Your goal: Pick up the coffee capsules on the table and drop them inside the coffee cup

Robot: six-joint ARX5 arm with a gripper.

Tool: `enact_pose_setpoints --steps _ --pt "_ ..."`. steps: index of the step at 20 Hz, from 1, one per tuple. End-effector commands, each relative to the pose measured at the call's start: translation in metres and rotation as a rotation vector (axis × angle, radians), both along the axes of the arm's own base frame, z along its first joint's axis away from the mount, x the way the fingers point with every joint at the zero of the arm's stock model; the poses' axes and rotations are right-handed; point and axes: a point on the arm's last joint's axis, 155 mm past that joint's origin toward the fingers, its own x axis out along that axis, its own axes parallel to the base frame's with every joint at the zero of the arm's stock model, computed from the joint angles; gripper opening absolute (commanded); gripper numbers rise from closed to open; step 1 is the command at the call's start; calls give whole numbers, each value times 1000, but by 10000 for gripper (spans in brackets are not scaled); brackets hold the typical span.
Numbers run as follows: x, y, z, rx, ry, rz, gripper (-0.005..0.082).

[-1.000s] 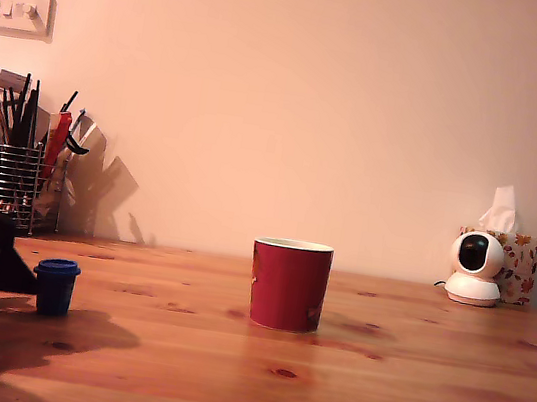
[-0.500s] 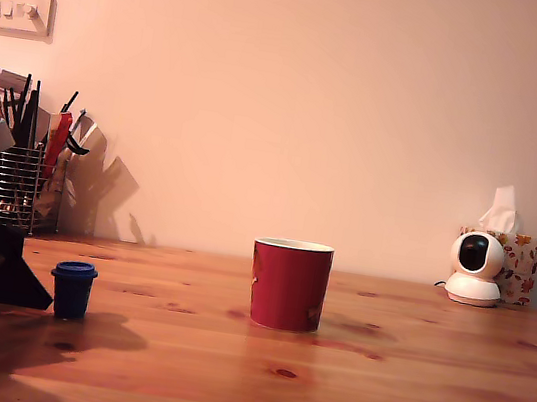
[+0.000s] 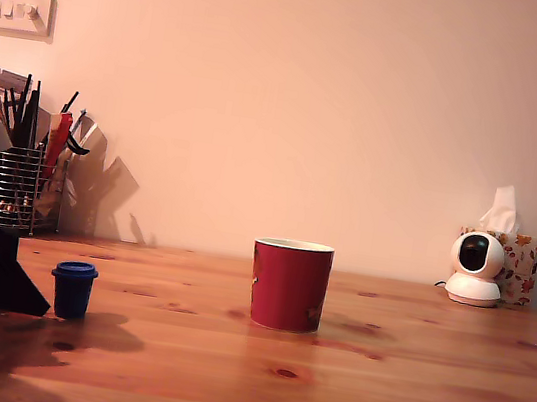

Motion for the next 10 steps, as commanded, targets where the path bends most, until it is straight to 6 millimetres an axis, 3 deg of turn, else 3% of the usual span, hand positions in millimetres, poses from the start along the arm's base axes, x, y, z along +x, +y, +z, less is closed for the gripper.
enact_pose_setpoints --steps 1,10 --pt "-7 -1 -6 14 14 -18 447" --pt "-4 -7 1 13 -34 -53 448"
